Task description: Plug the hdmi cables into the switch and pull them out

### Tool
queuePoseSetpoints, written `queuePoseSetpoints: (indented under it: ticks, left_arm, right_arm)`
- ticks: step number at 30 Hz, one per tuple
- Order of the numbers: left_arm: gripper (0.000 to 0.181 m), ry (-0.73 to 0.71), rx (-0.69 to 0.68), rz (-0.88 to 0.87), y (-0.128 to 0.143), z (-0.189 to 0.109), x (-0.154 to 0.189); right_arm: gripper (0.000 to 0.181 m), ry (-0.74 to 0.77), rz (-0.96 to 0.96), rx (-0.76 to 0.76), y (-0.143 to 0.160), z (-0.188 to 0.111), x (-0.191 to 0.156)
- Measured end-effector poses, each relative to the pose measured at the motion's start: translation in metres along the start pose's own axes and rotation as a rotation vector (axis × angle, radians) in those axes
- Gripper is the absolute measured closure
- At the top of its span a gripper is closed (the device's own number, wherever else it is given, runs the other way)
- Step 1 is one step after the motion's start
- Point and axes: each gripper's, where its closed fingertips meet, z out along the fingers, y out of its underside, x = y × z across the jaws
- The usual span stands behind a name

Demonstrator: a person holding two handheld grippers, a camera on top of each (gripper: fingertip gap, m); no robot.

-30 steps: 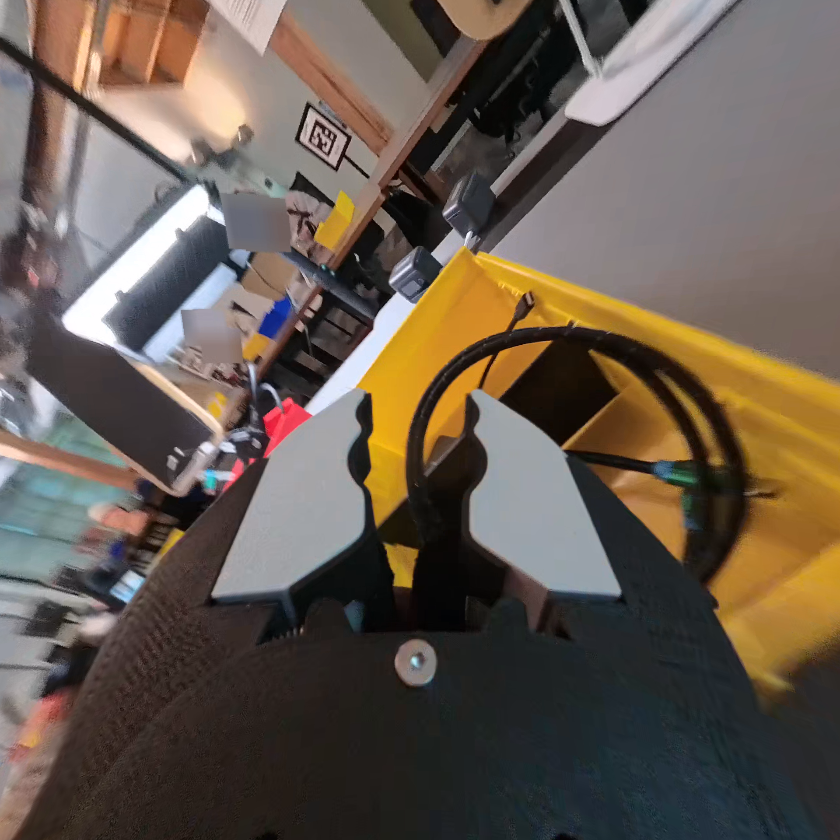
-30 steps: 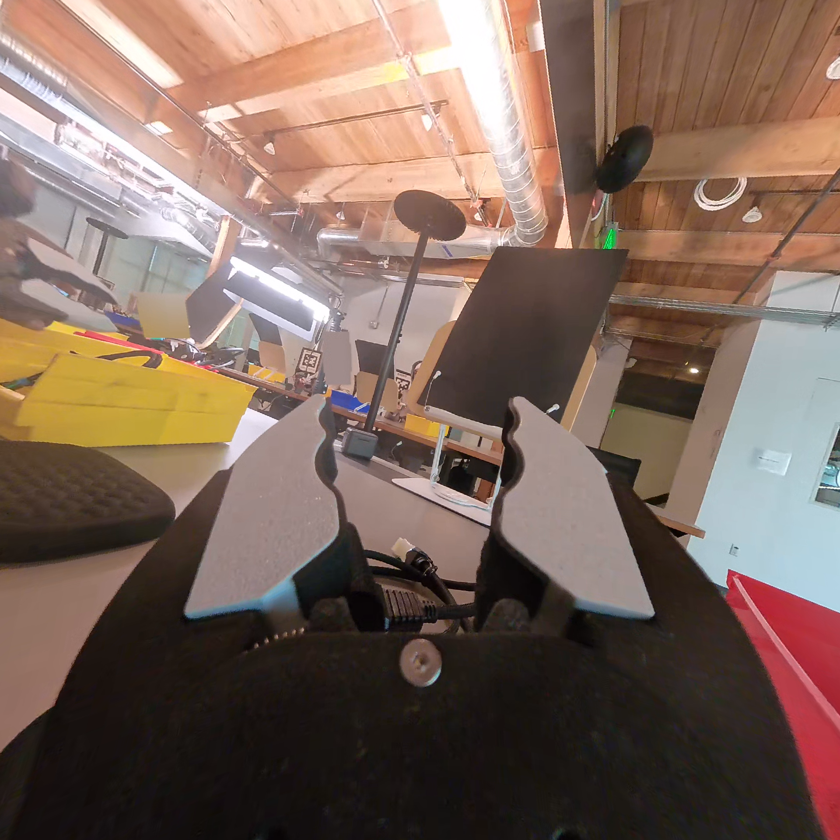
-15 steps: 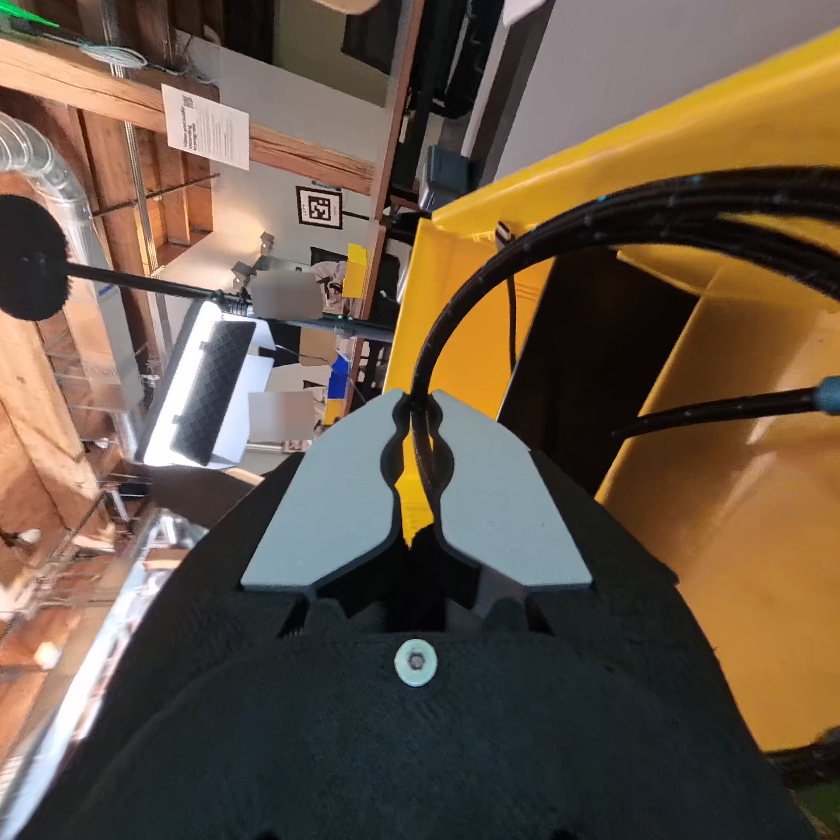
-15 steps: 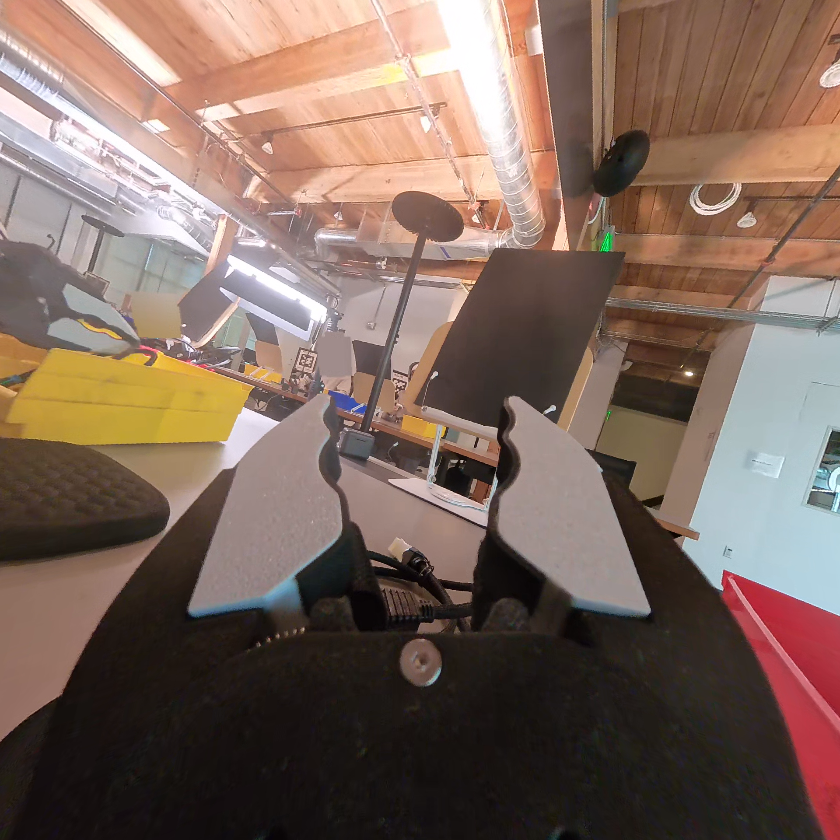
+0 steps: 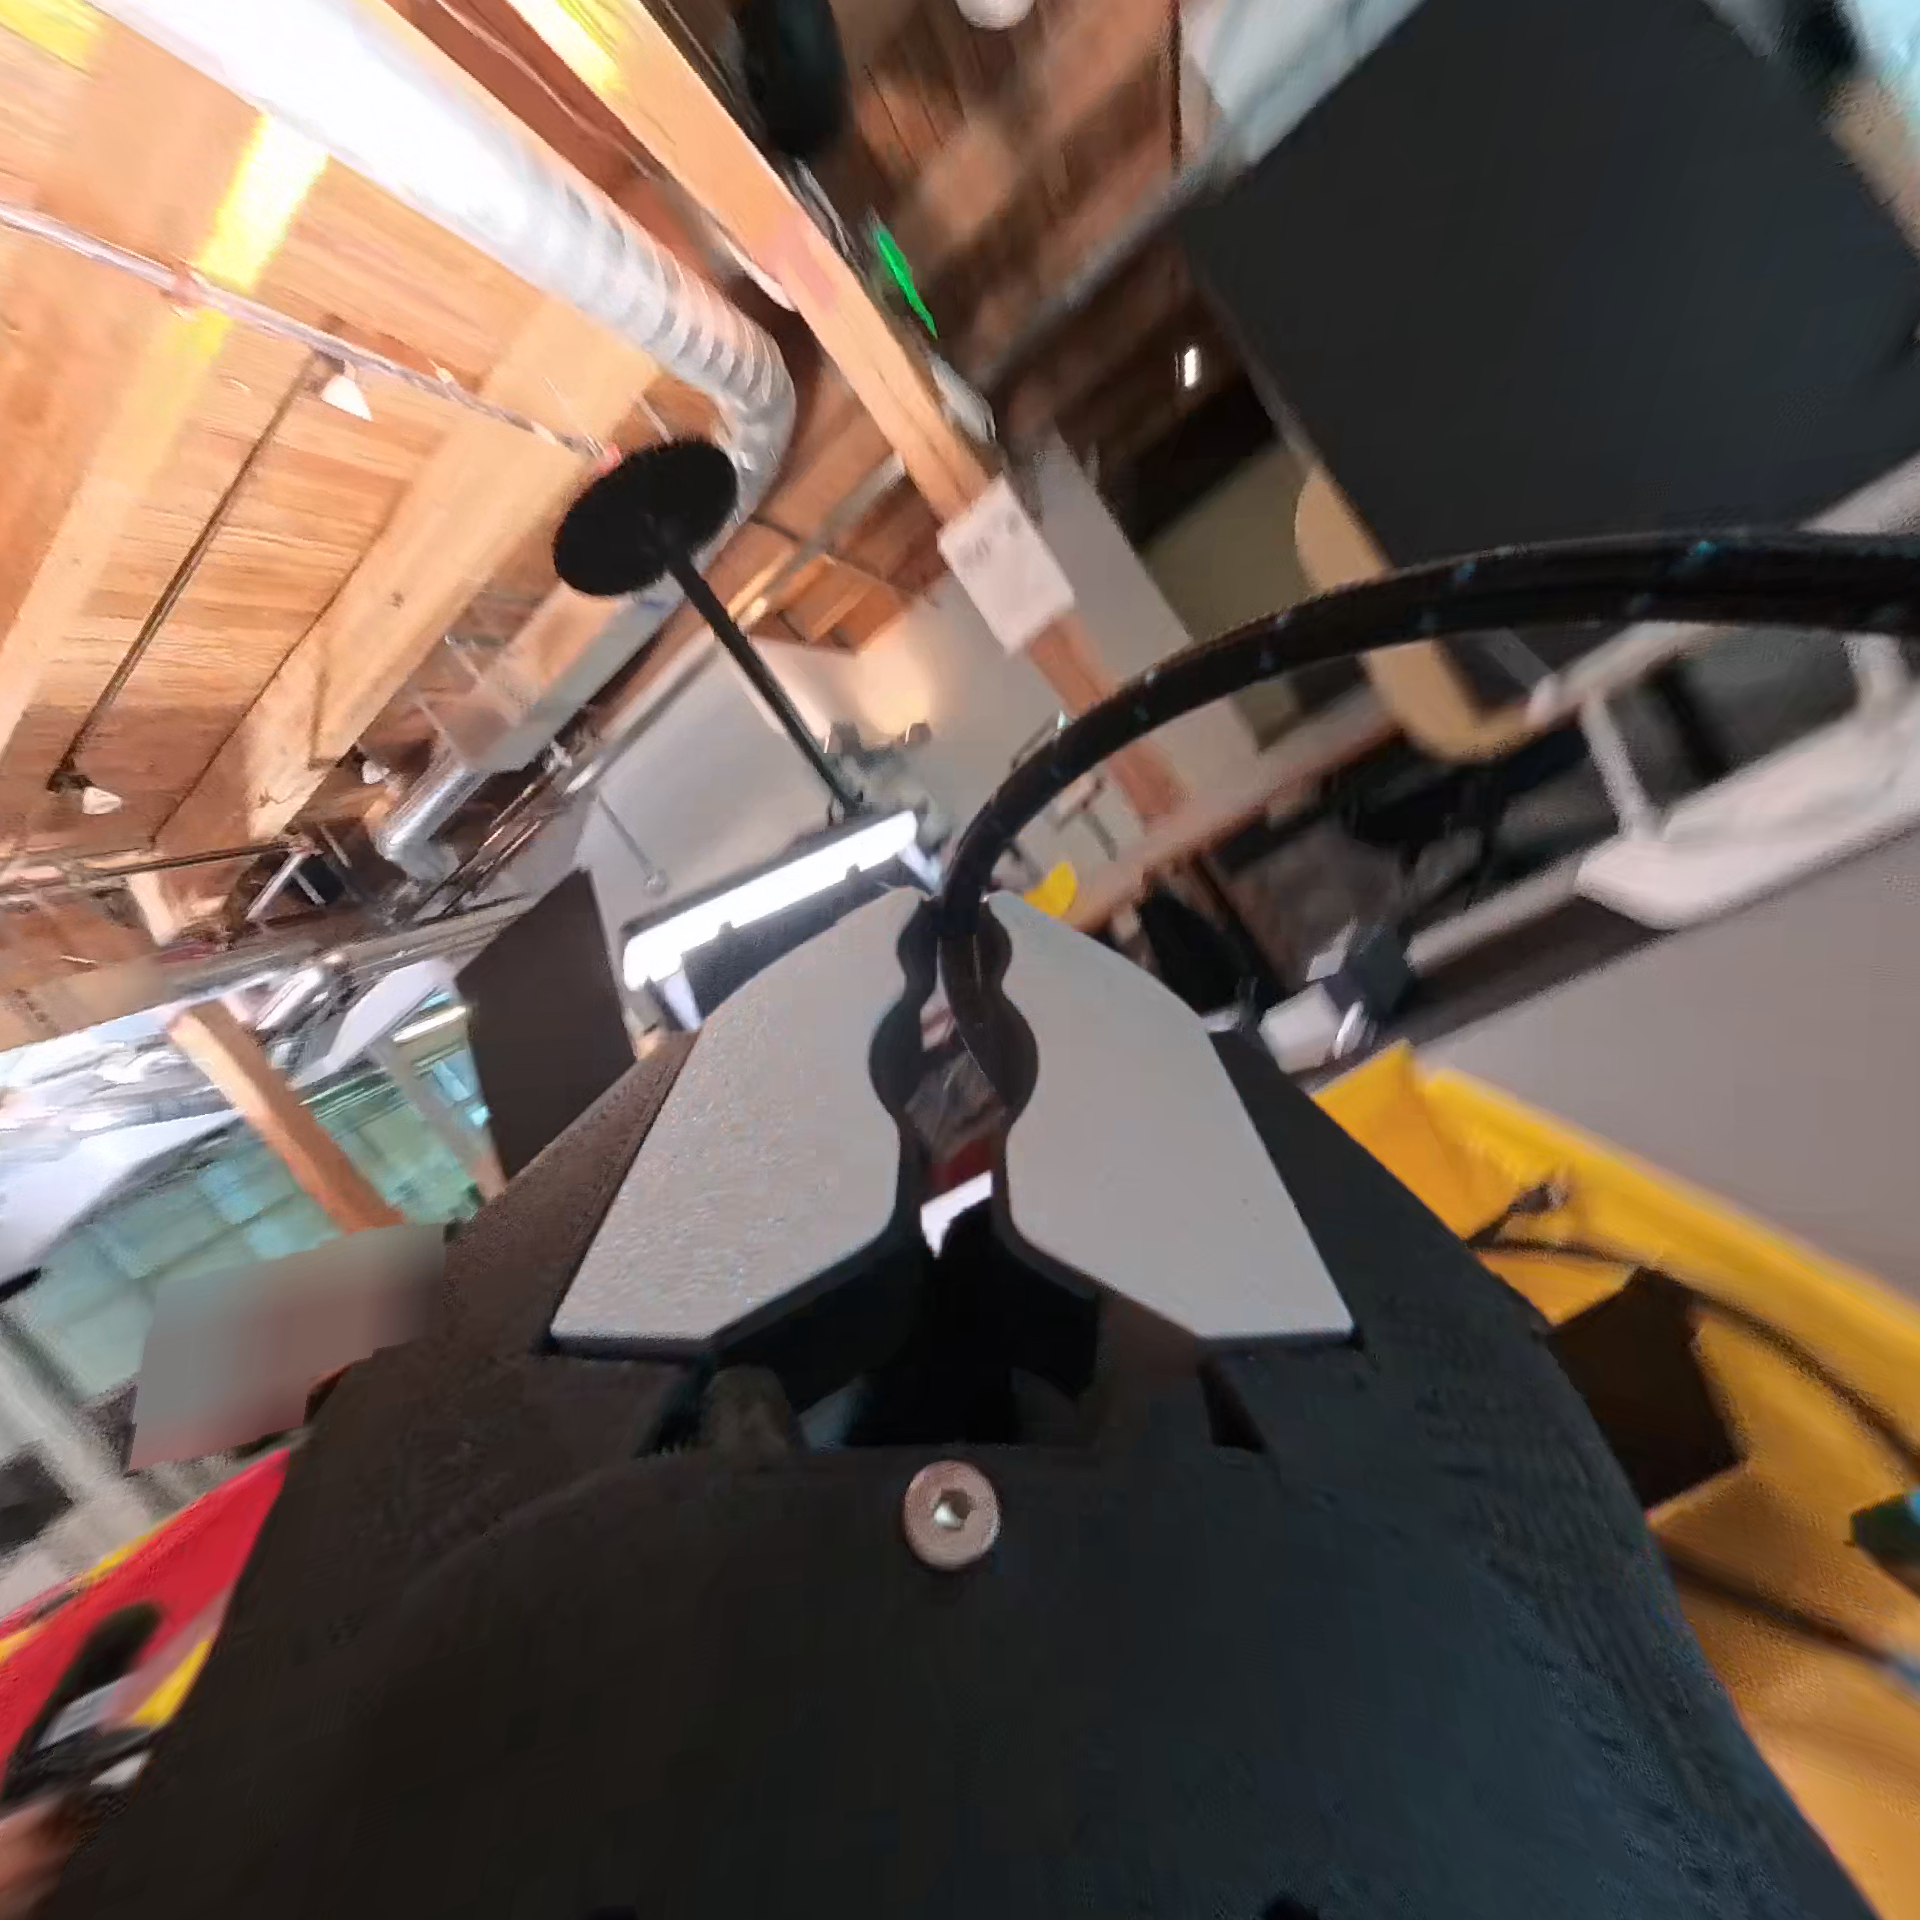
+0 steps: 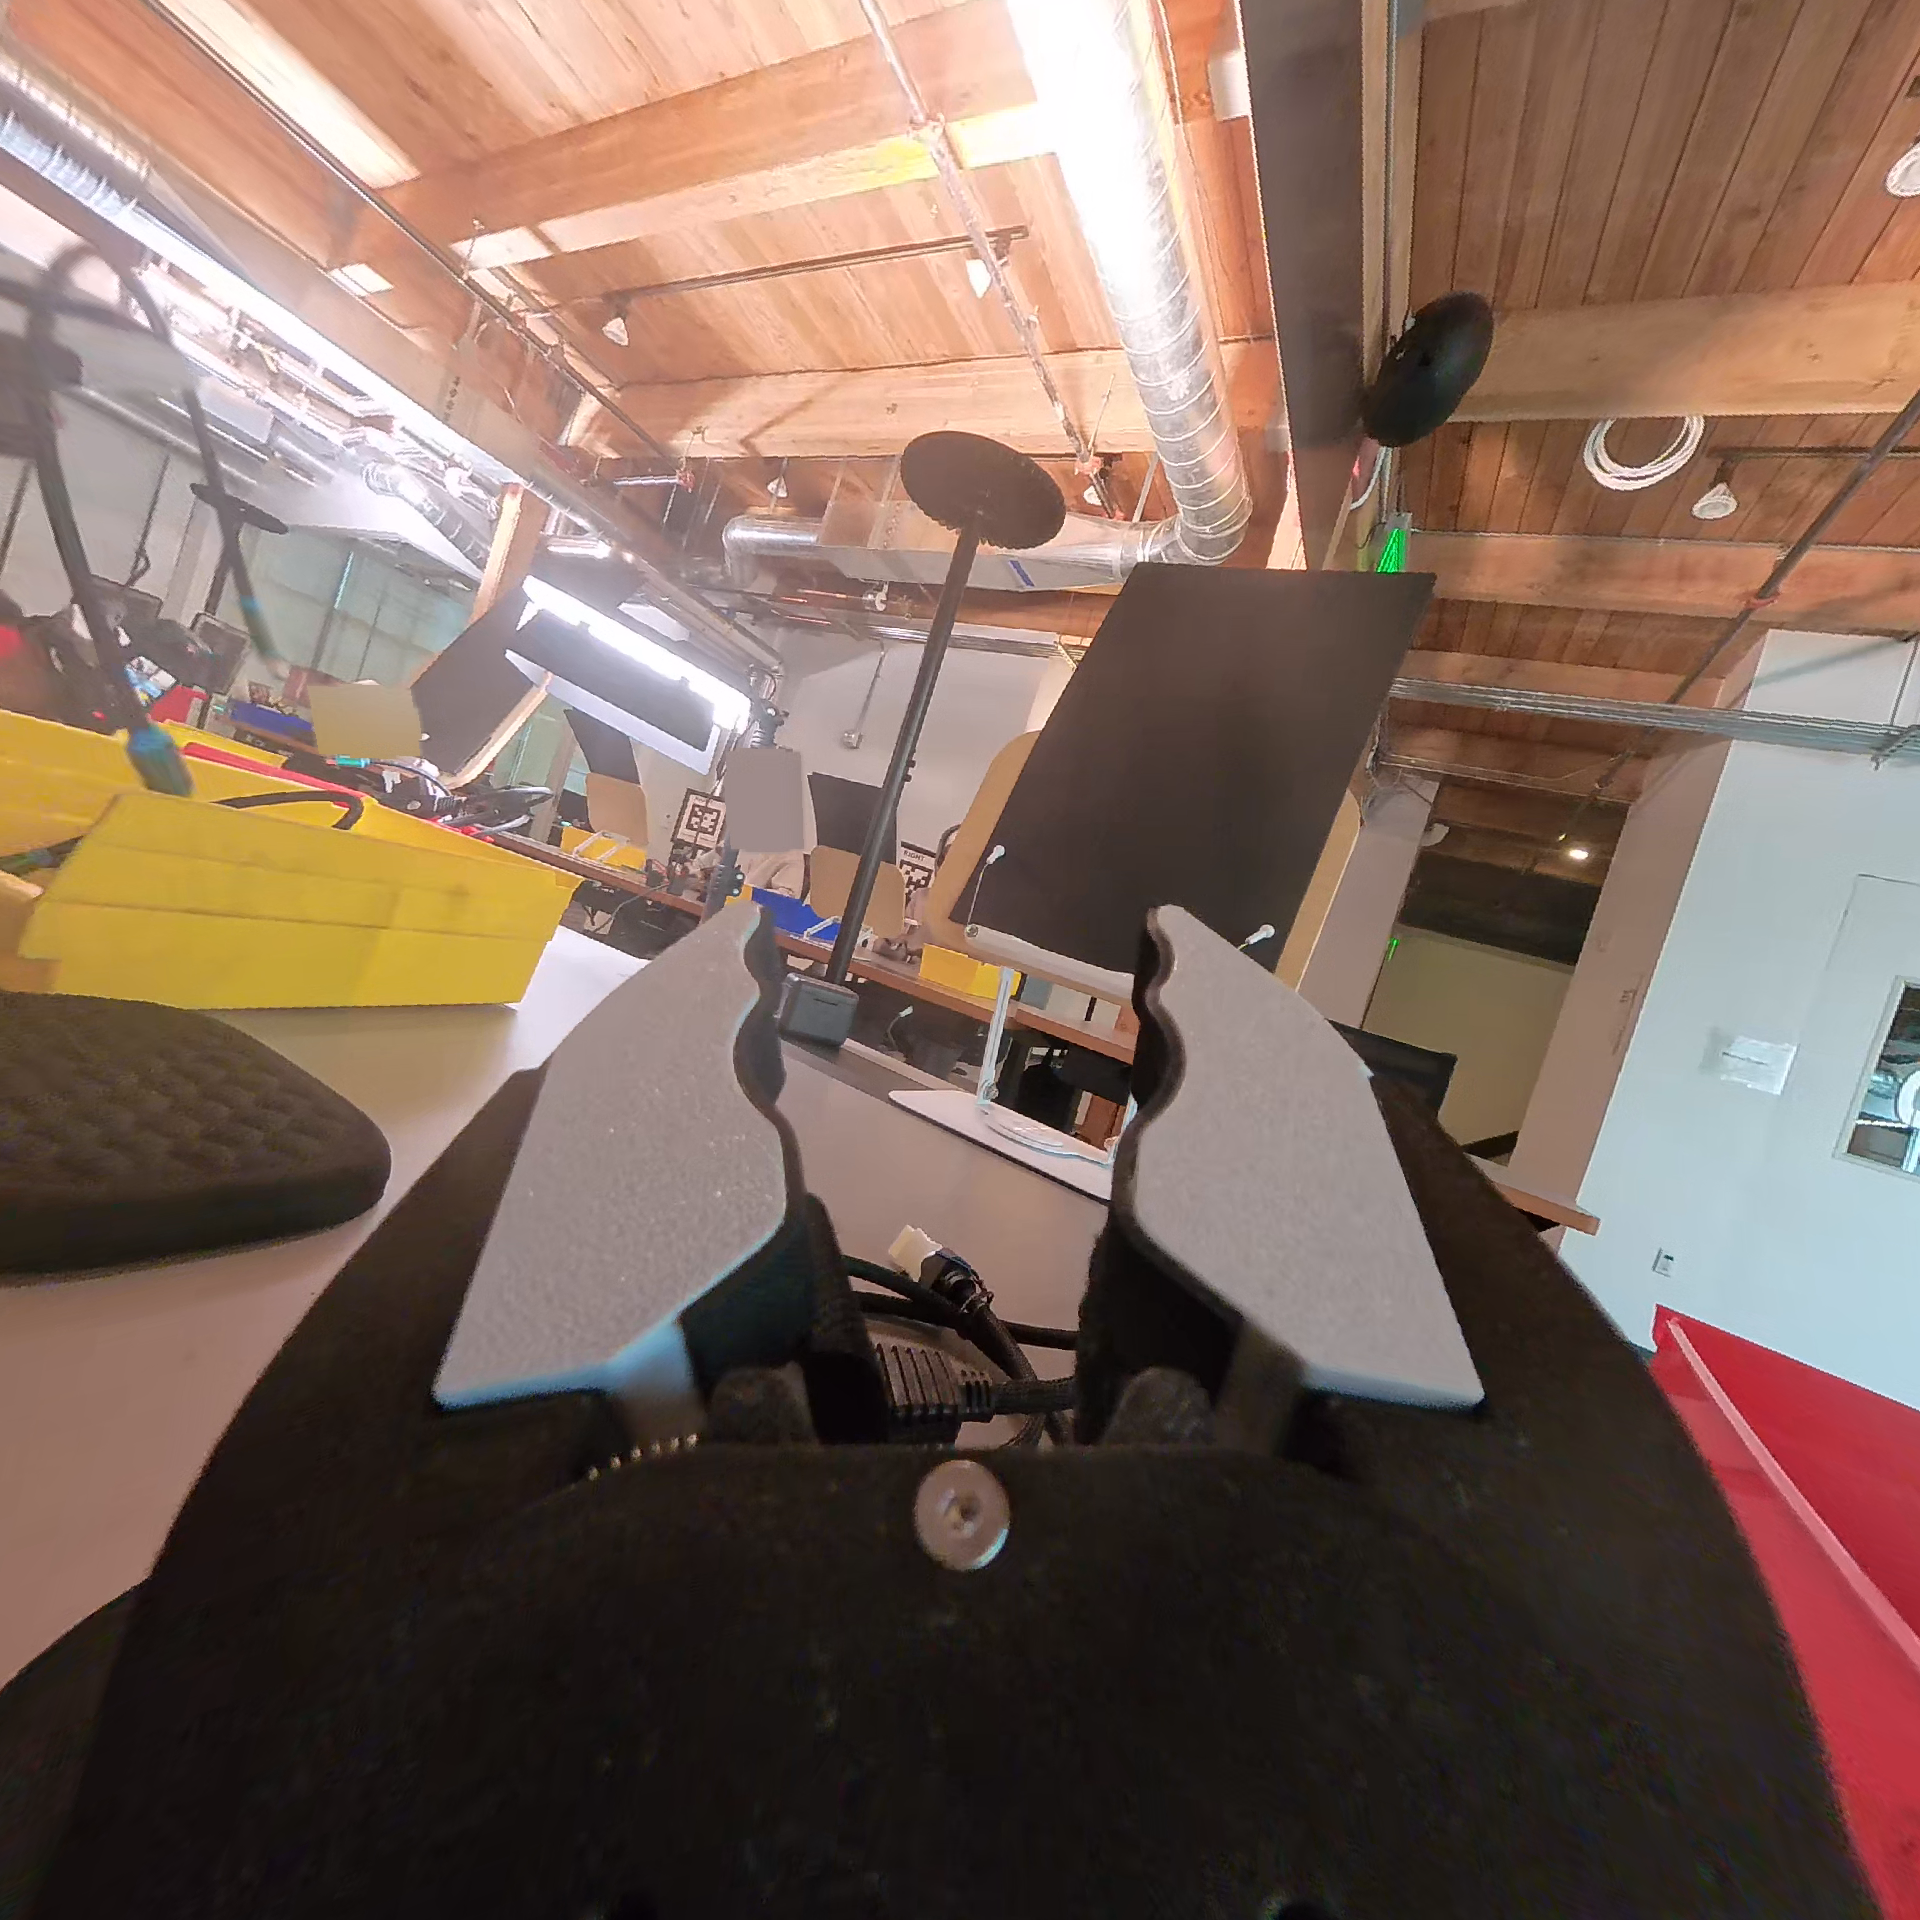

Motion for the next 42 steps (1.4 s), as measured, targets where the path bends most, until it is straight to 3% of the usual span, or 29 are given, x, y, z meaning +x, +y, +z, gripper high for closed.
queuePoseSetpoints:
  ticks: [5,10,15,20,23,27,31,34,38,42]
  left_arm:
    - [0.175,0.096,0.308,-0.35,-0.078,-0.014,0.034]
    - [0.176,0.299,0.465,-0.777,-0.115,-0.024,0.108]
    - [0.176,0.37,0.455,-1.116,-0.12,-0.026,0.171]
    - [0.175,0.412,0.388,-1.291,-0.126,-0.028,0.219]
    - [0.176,0.465,0.357,-1.38,-0.135,-0.032,0.238]
    - [0.176,0.526,0.322,-1.463,-0.141,-0.039,0.256]
    - [0.175,0.568,0.289,-1.479,-0.14,-0.042,0.27]
    - [0.175,0.581,0.282,-1.476,-0.14,-0.044,0.272]
    - [0.173,0.629,0.34,-1.341,-0.152,-0.051,0.272]
    - [0.154,0.751,0.446,-1.065,-0.165,-0.068,0.282]
  right_arm:
    - [0.116,-0.007,0.003,0.007,-0.001,-0.001,-0.001]
    - [0.114,-0.078,0.002,0.024,-0.006,0.0,-0.014]
    - [0.109,-0.238,-0.003,0.12,-0.036,0.005,-0.067]
    - [0.102,-0.234,-0.411,0.14,-0.037,0.025,-0.115]
    - [0.104,-0.219,-0.531,0.144,-0.032,0.039,-0.126]
    - [0.118,-0.21,-0.701,0.095,-0.013,0.048,-0.131]
    - [0.162,-0.166,-0.735,0.114,-0.018,0.045,-0.129]
    - [0.169,-0.142,-0.737,0.074,-0.014,0.046,-0.121]
    - [0.169,-0.148,-0.435,0.066,-0.022,0.046,-0.109]
    - [0.169,-0.248,0.096,0.016,-0.022,0.044,-0.097]
